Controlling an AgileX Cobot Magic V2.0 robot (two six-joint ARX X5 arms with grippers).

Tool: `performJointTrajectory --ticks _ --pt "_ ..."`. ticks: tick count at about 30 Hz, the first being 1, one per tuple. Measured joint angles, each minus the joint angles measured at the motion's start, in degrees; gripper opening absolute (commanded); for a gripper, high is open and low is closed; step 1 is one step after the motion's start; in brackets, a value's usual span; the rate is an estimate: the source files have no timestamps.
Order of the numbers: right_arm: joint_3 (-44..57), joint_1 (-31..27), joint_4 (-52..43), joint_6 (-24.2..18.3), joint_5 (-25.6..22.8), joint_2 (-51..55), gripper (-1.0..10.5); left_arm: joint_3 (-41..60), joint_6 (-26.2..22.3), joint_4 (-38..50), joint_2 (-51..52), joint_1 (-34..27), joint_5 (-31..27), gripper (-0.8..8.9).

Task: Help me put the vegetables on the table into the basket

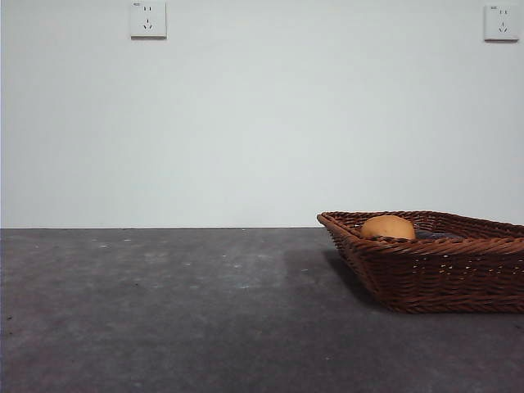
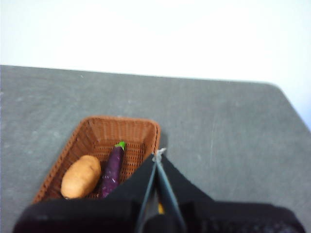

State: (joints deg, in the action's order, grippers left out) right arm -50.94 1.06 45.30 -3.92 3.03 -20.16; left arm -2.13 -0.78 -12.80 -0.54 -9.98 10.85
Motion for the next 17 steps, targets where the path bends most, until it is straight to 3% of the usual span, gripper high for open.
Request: performJointTrajectory --ticks 9,17 --pt "30.01 -0.02 -22.60 3.15 -0.02 14.29 0.0 0.00 0.00 0.00 -0.07 0.00 0.00 -0.04" --pt "43.76 -0.02 -25.38 3.30 -0.02 19.43 0.0 0.00 0.00 0.00 -0.13 0.00 0.00 -0.04"
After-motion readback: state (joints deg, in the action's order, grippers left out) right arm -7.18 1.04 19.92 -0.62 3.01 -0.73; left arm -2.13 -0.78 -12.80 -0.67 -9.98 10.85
